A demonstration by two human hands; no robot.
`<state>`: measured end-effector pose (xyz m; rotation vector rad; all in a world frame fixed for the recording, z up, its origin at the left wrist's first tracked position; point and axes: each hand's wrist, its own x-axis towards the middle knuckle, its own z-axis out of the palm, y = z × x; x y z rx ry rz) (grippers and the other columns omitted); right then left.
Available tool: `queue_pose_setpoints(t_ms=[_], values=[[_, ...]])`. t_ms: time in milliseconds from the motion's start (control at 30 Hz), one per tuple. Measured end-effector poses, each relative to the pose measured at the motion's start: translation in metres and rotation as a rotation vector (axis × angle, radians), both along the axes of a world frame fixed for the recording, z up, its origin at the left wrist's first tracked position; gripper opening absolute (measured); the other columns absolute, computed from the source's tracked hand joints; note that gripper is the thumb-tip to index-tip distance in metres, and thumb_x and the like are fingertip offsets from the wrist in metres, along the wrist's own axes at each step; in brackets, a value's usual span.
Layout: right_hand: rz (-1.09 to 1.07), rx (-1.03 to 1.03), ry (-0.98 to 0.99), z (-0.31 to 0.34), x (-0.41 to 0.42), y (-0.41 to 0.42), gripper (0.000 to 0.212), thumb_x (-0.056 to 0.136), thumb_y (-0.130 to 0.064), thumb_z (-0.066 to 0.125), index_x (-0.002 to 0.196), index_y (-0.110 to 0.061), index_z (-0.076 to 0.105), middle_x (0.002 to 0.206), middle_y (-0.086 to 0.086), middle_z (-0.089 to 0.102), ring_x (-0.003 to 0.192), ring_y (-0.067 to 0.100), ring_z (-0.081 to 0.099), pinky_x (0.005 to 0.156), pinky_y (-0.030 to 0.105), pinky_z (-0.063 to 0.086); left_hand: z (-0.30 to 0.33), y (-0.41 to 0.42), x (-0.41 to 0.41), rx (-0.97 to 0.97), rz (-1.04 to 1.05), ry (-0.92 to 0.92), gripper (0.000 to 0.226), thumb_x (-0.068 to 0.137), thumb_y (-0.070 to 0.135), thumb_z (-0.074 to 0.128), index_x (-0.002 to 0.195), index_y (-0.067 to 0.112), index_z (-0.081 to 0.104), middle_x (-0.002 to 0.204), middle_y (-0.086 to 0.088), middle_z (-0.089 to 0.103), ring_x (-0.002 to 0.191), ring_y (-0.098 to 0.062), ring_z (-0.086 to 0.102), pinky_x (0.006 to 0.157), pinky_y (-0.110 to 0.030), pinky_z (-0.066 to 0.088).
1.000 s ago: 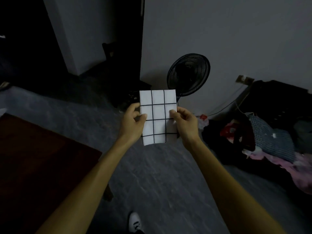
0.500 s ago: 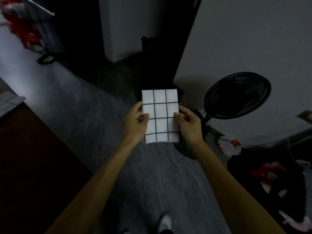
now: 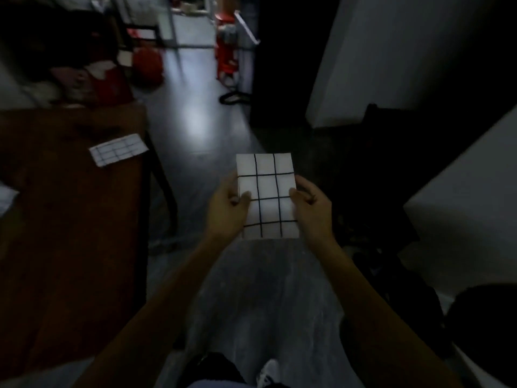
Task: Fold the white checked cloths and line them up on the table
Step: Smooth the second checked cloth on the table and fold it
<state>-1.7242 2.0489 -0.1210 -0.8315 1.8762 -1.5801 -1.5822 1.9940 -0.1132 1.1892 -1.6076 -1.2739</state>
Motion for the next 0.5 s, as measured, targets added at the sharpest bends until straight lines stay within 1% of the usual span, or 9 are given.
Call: queue_pose_setpoints(t_ms=[67, 133, 167, 233, 300, 367, 433, 467, 500], values=[[0.100, 0.011, 0.001, 0.000, -0.005, -0.027, 0.038, 0.093, -0.014, 0.057, 0.131, -0.017, 0.053, 0.131, 0.004, 0.058, 0.117, 0.013, 0.055, 0.100, 0.039, 0.048, 0.004, -0.013, 0.001, 0.010, 0.102, 0.003, 0.043, 0.093, 0.013, 0.054, 0.132, 0.028, 0.044, 0.116, 0.002, 0.059, 0.098, -0.009, 0.061, 0.082, -0.030, 0.055], [0.184, 0.035, 0.007, 0.001, -0.003, -0.046, 0.039, 0.095, -0.012, 0.054, 0.133, -0.016, 0.050, 0.136, 0.003, 0.053, 0.120, 0.011, 0.051, 0.100, 0.029, 0.044, 0.005, -0.022, 0.005, 0.014, 0.170, -0.009, 0.047, 0.093, 0.013, 0.055, 0.136, 0.026, 0.041, 0.117, 0.001, 0.058, 0.097, -0.009, 0.060, 0.077, -0.024, 0.054], [0.226, 0.047, 0.017, -0.001, -0.001, -0.055, 0.040, 0.095, -0.013, 0.053, 0.134, -0.016, 0.049, 0.137, 0.001, 0.051, 0.120, 0.010, 0.050, 0.097, 0.024, 0.044, 0.004, -0.026, 0.008, 0.003, 0.191, -0.009, 0.048, 0.093, 0.013, 0.055, 0.136, 0.026, 0.041, 0.119, 0.001, 0.058, 0.100, -0.009, 0.060, 0.078, -0.025, 0.054], [0.304, 0.073, 0.039, -0.009, 0.004, -0.078, 0.040, 0.096, -0.014, 0.052, 0.135, -0.018, 0.048, 0.137, -0.001, 0.051, 0.116, 0.003, 0.048, 0.086, 0.014, 0.043, 0.000, -0.036, 0.015, 0.005, 0.246, -0.011, 0.048, 0.092, 0.014, 0.056, 0.137, 0.025, 0.042, 0.125, 0.001, 0.056, 0.107, -0.011, 0.058, 0.082, -0.025, 0.053], [0.356, 0.092, 0.030, -0.019, 0.014, -0.103, 0.039, 0.095, -0.015, 0.053, 0.134, -0.020, 0.049, 0.135, -0.003, 0.052, 0.108, -0.002, 0.048, 0.075, 0.009, 0.042, -0.006, -0.050, 0.024, 0.036, 0.325, -0.005, 0.051, 0.092, 0.014, 0.056, 0.139, 0.024, 0.041, 0.132, 0.003, 0.053, 0.115, -0.012, 0.054, 0.089, -0.032, 0.052], [0.398, 0.119, 0.012, -0.024, 0.026, -0.129, 0.037, 0.094, -0.016, 0.054, 0.130, -0.024, 0.052, 0.126, -0.009, 0.057, 0.098, -0.007, 0.052, 0.069, 0.008, 0.042, -0.013, -0.067, 0.034, 0.062, 0.406, 0.013, 0.053, 0.092, 0.015, 0.058, 0.140, 0.024, 0.039, 0.136, 0.002, 0.051, 0.120, -0.014, 0.051, 0.096, -0.040, 0.050], [0.460, 0.128, 0.014, -0.027, 0.037, -0.154, 0.034, 0.095, -0.014, 0.054, 0.127, -0.026, 0.054, 0.103, -0.020, 0.058, 0.084, -0.018, 0.054, 0.059, 0.004, 0.043, -0.017, -0.085, 0.046, 0.069, 0.472, 0.048, 0.052, 0.092, 0.013, 0.057, 0.140, 0.023, 0.040, 0.136, 0.000, 0.051, 0.121, -0.014, 0.051, 0.099, -0.041, 0.048], [0.495, 0.137, 0.030, -0.029, 0.043, -0.165, 0.034, 0.095, -0.013, 0.053, 0.127, -0.026, 0.054, 0.094, -0.023, 0.055, 0.080, -0.021, 0.054, 0.056, 0.002, 0.043, -0.020, -0.094, 0.053, 0.073, 0.500, 0.068, 0.051, 0.092, 0.012, 0.057, 0.139, 0.023, 0.041, 0.136, 0.000, 0.051, 0.121, -0.014, 0.051, 0.099, -0.041, 0.048], [0.526, 0.154, 0.052, -0.030, 0.050, -0.176, 0.035, 0.094, -0.013, 0.054, 0.127, -0.026, 0.054, 0.091, -0.025, 0.053, 0.082, -0.019, 0.055, 0.055, 0.003, 0.043, -0.022, -0.102, 0.059, 0.079, 0.520, 0.088, 0.050, 0.092, 0.011, 0.056, 0.138, 0.024, 0.041, 0.136, 0.000, 0.051, 0.121, -0.015, 0.050, 0.099, -0.042, 0.047]])
